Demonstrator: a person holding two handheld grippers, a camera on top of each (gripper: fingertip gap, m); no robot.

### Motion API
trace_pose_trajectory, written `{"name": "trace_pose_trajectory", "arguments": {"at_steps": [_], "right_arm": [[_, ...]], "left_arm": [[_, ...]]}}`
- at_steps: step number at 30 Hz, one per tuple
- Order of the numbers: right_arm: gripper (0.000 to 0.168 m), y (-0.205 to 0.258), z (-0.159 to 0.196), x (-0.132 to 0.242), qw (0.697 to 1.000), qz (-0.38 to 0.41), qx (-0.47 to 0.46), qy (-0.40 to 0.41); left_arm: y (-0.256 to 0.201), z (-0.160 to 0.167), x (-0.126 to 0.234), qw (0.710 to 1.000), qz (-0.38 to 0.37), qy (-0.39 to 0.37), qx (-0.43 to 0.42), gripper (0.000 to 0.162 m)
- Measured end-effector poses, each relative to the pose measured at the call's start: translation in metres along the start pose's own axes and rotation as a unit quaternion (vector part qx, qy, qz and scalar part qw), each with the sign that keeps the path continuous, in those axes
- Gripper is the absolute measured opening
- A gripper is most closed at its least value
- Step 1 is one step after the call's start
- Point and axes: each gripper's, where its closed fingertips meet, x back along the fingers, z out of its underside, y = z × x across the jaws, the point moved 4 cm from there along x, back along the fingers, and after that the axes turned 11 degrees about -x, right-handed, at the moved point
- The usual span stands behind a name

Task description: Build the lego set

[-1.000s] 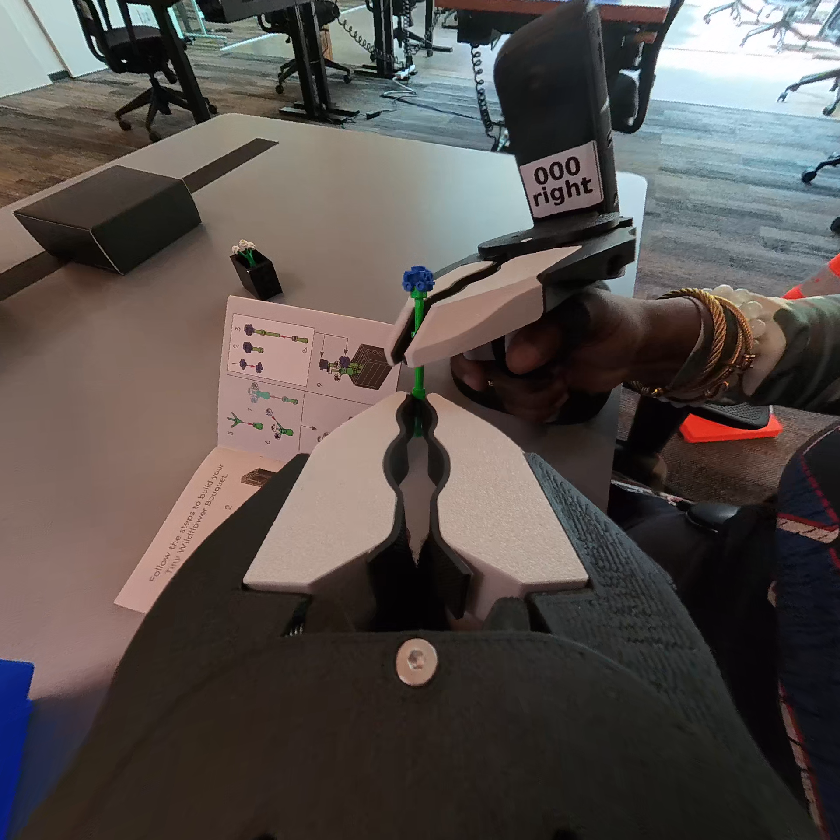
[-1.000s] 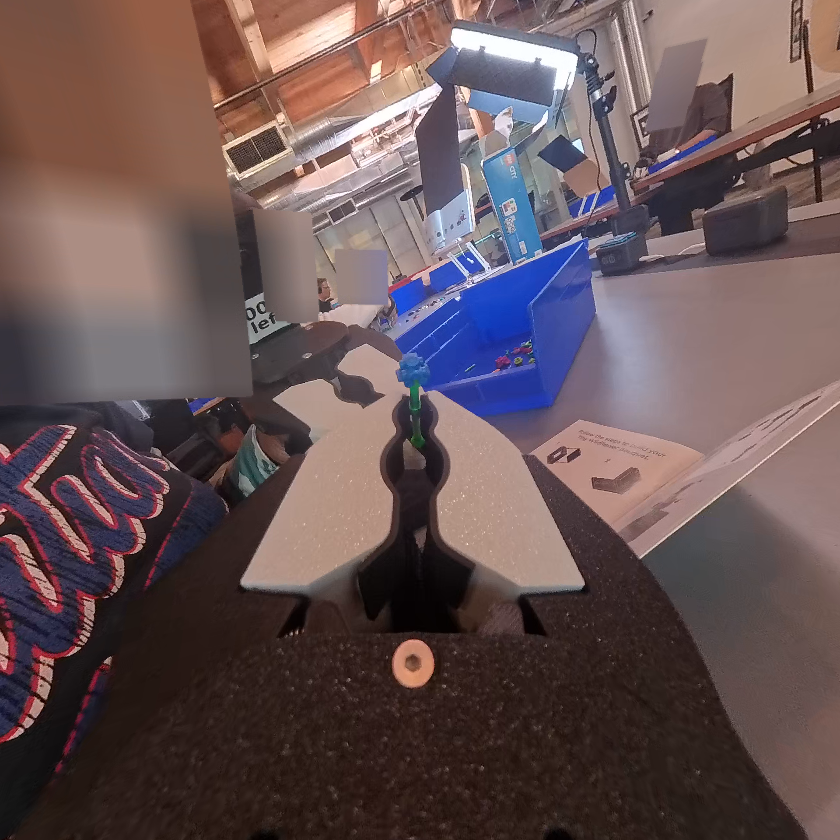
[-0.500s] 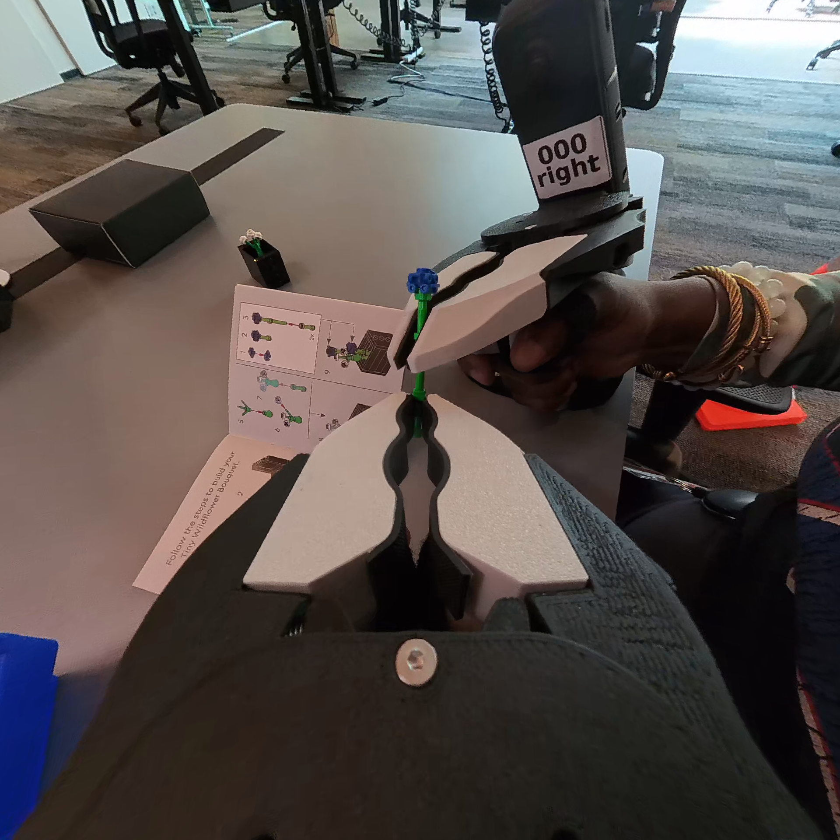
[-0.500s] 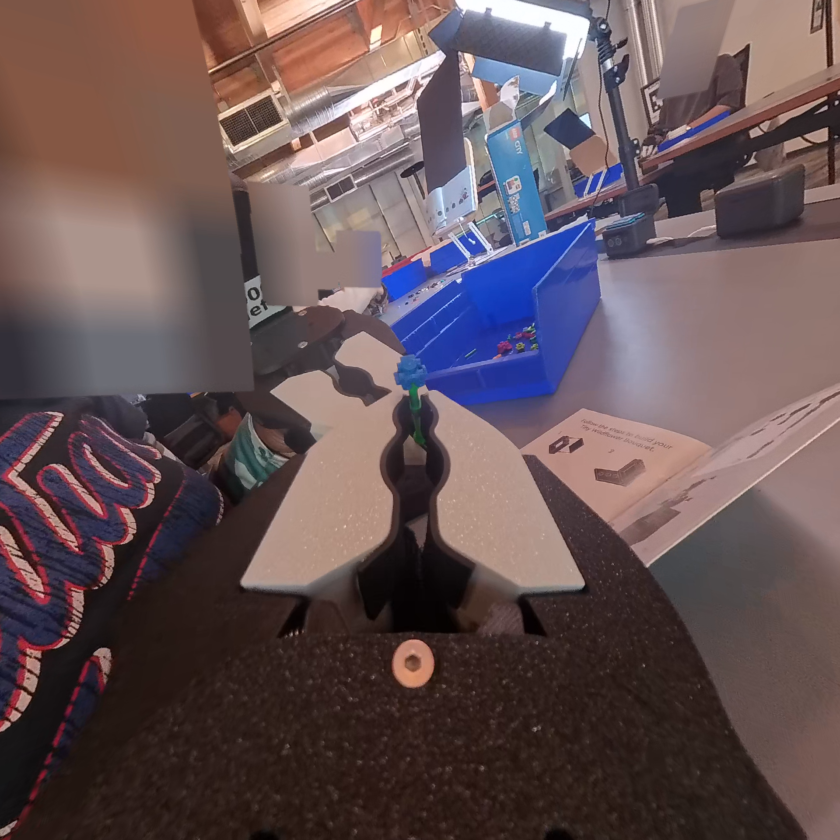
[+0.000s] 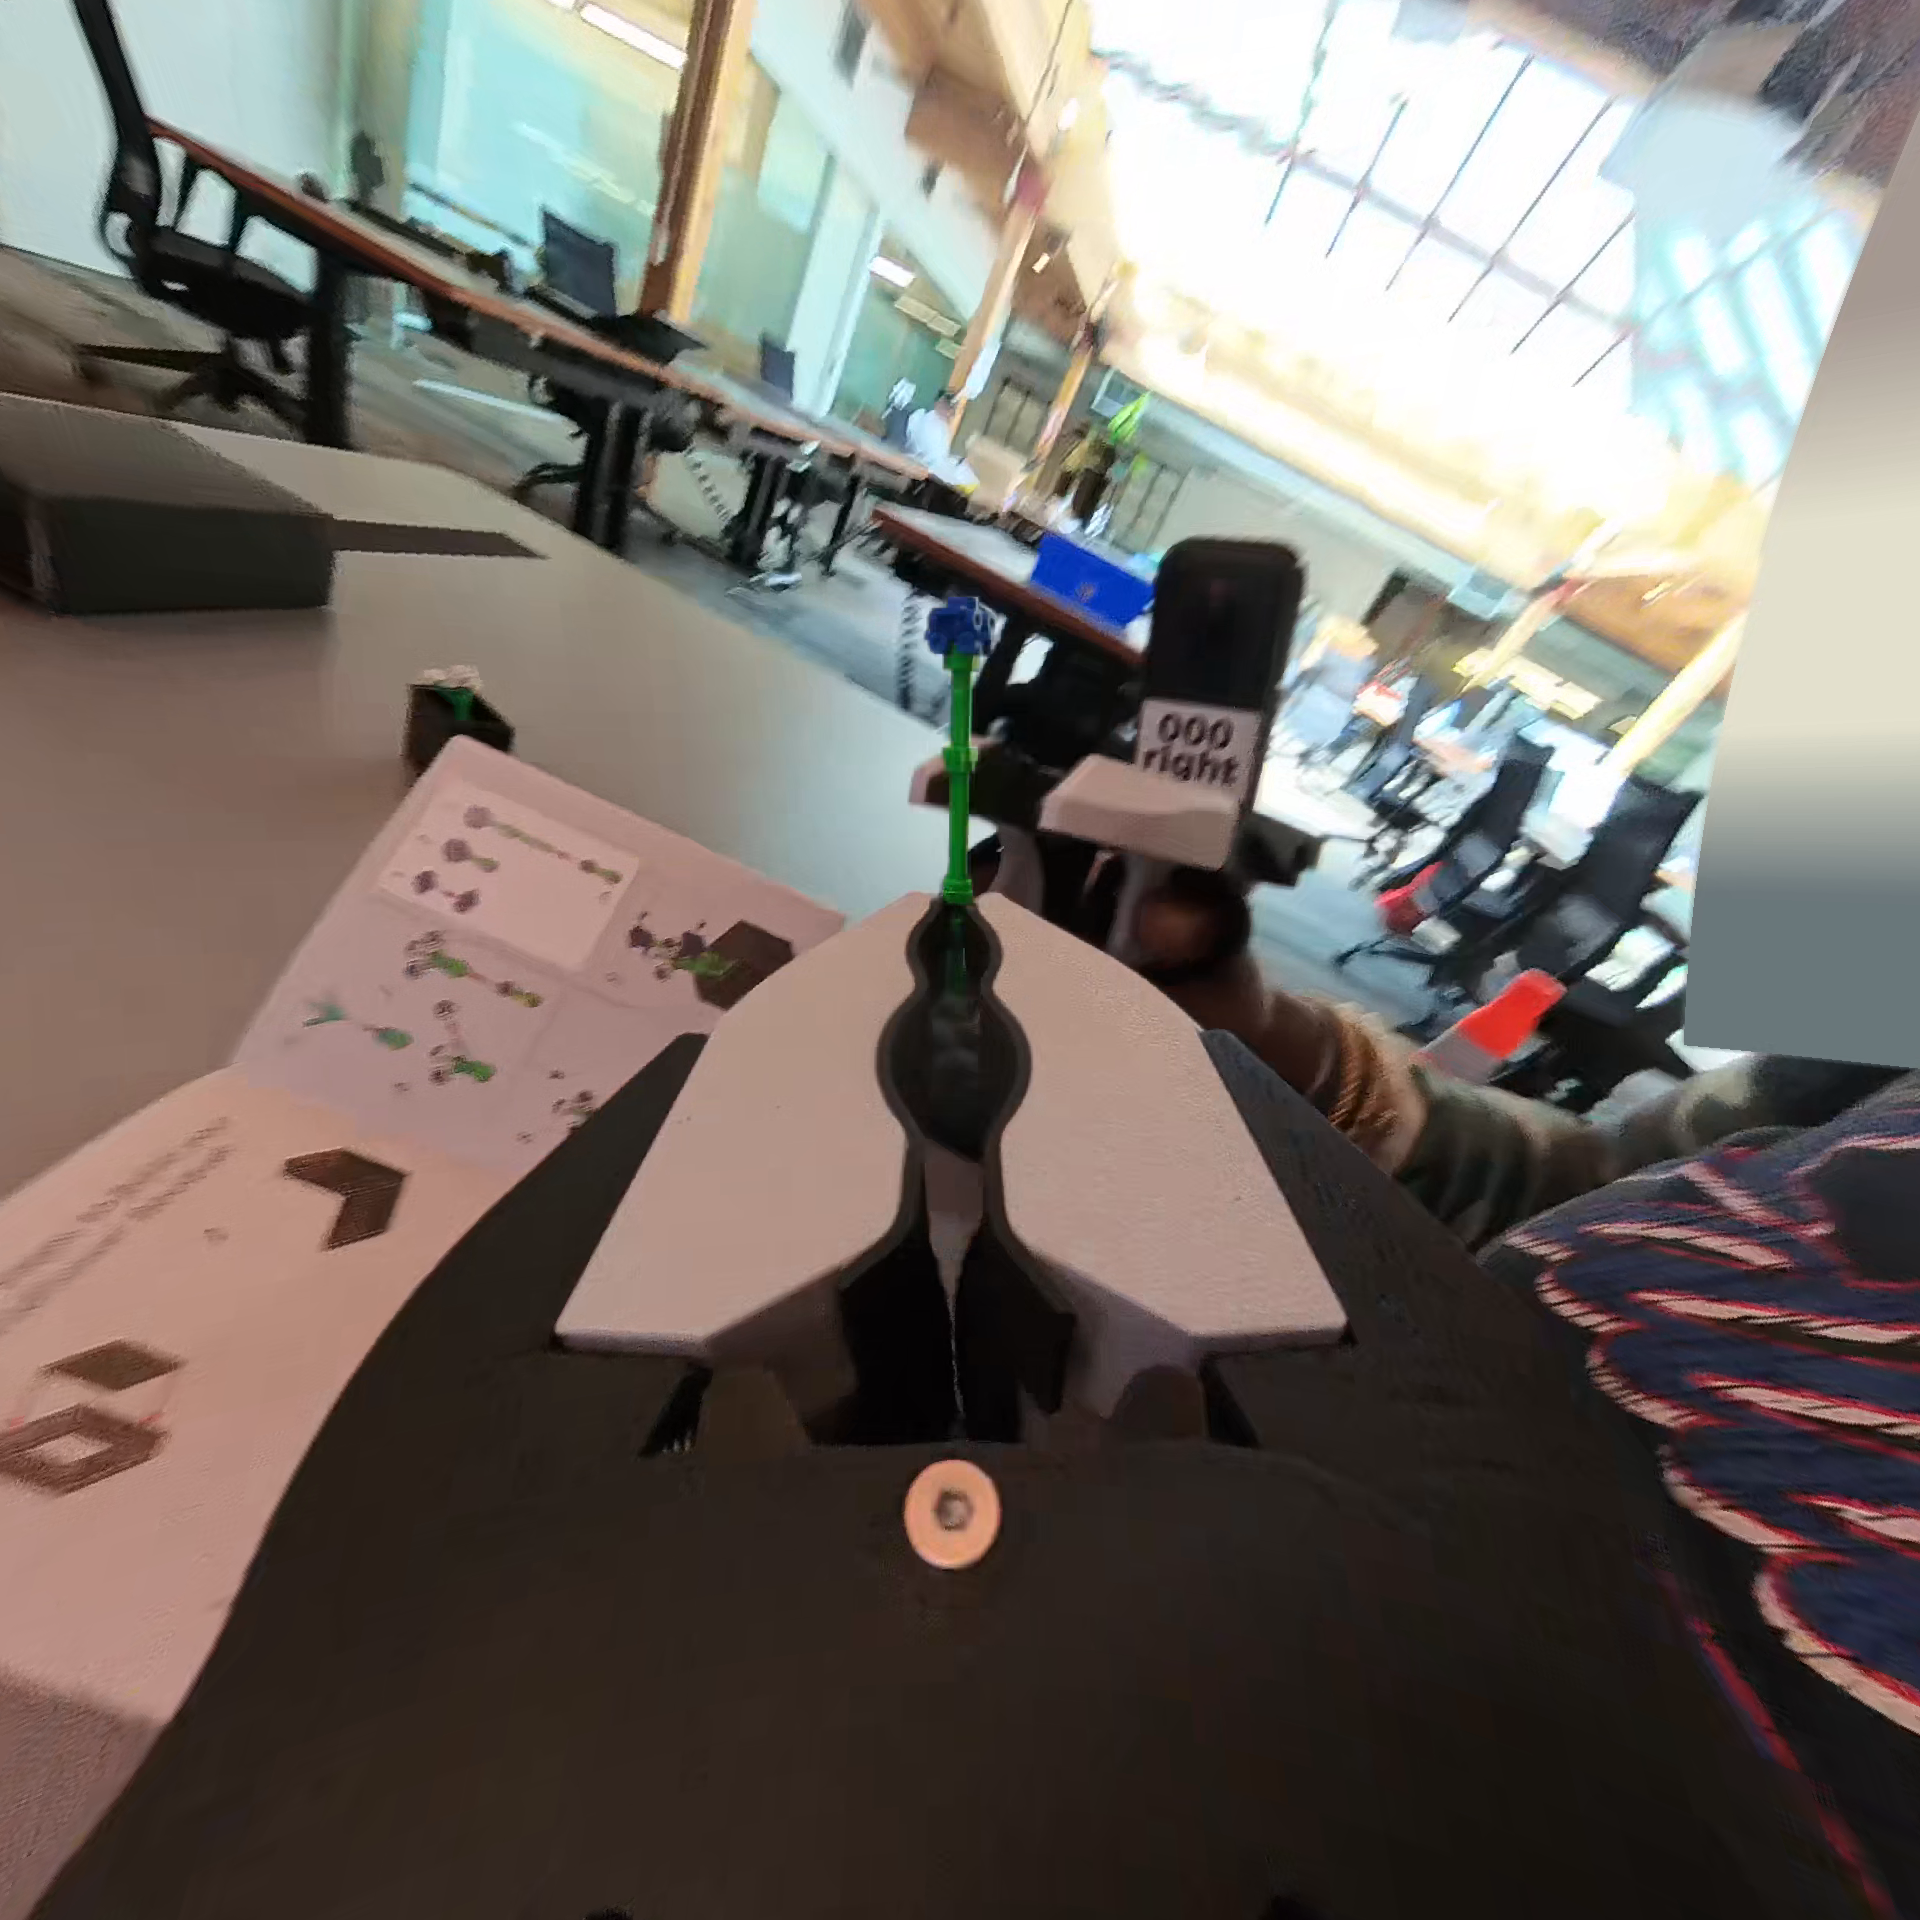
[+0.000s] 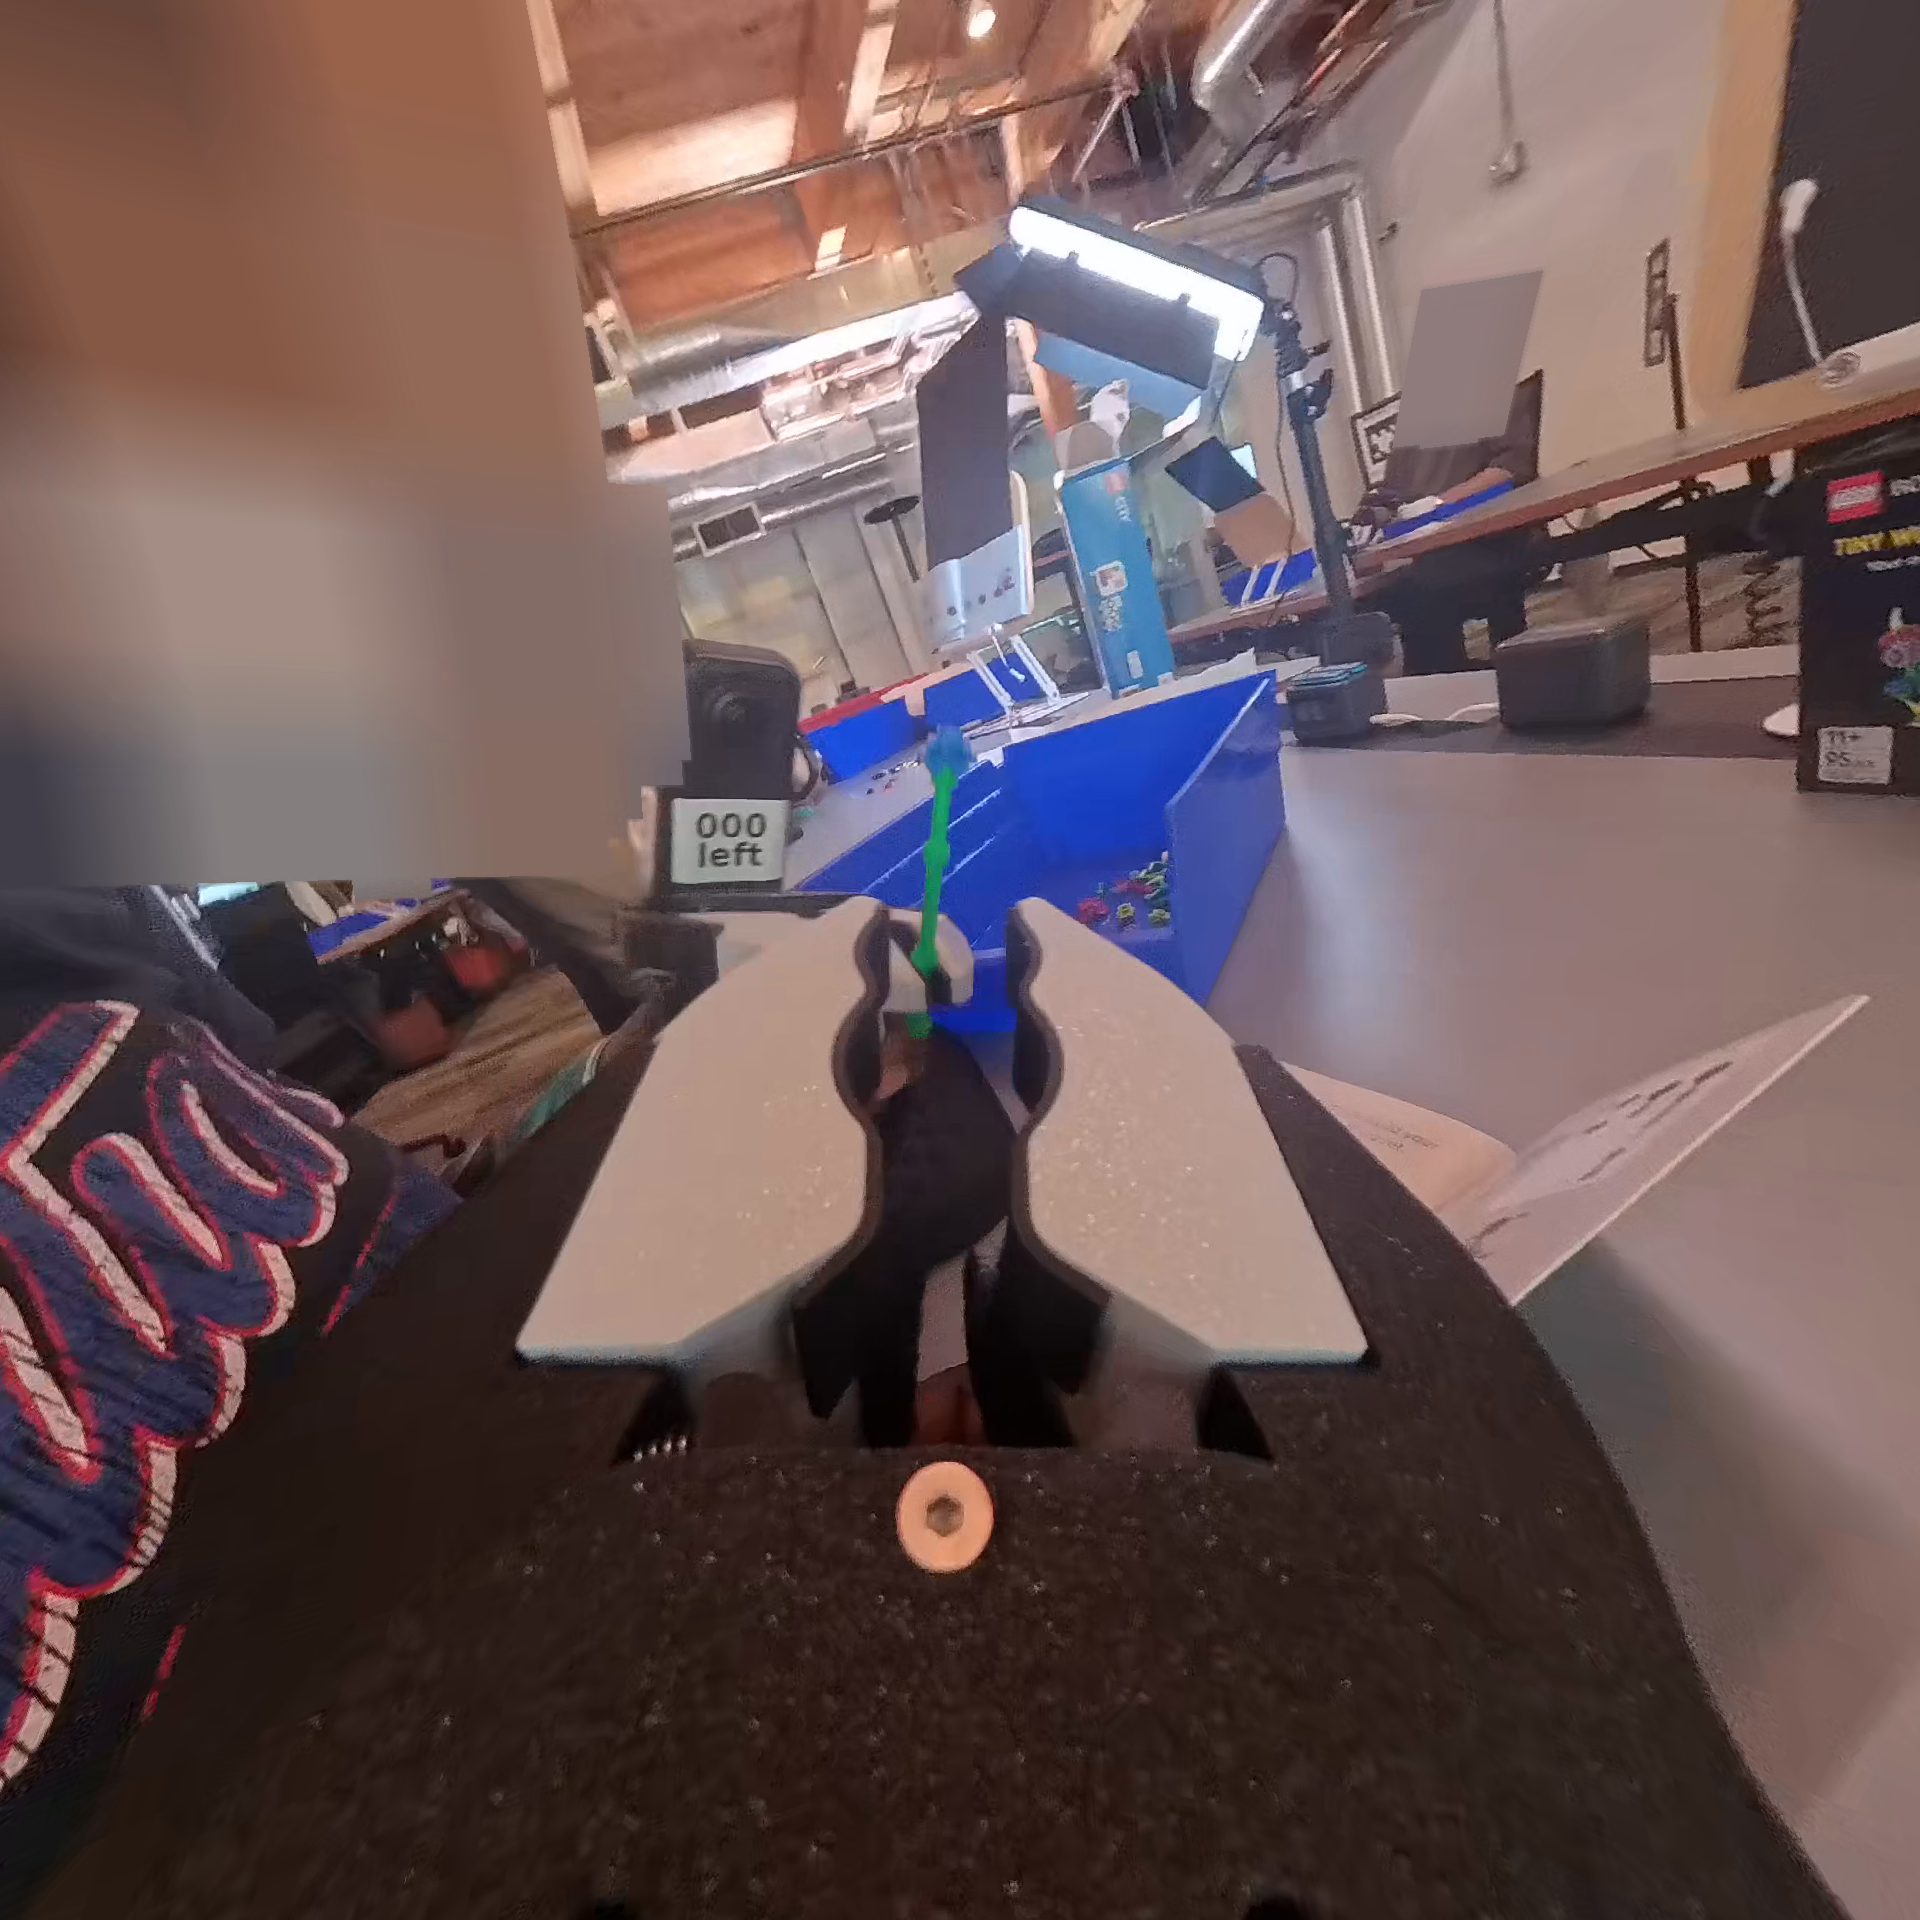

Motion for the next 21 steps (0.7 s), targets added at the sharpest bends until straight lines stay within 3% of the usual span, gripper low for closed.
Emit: {"name": "trace_pose_trajectory", "arguments": {"at_steps": [3, 8, 9, 14, 21], "right_arm": [[0.013, 0.004, -0.002, -0.002, 1.000, -0.012, -0.006, -0.001], [0.015, 0.008, -0.004, -0.007, 0.999, -0.018, 0.013, 0.041], [0.008, 0.010, -0.004, -0.007, 0.998, -0.024, 0.015, 0.049], [0.006, 0.012, -0.008, -0.002, 0.998, -0.028, 0.023, 0.045], [0.005, 0.001, -0.038, 0.022, 0.999, 0.022, 0.047, -0.001]], "left_arm": [[-0.004, -0.002, 0.000, 0.999, 0.028, -0.028, 0.034, 0.002], [-0.010, 0.003, -0.003, 1.000, 0.025, 0.005, -0.008, 0.003], [-0.011, 0.003, -0.004, 0.999, 0.026, 0.010, -0.015, 0.003], [-0.016, 0.001, -0.006, 0.999, 0.040, 0.010, -0.028, 0.004], [0.003, -0.002, 0.003, 0.988, -0.033, 0.023, -0.146, 0.069]]}}
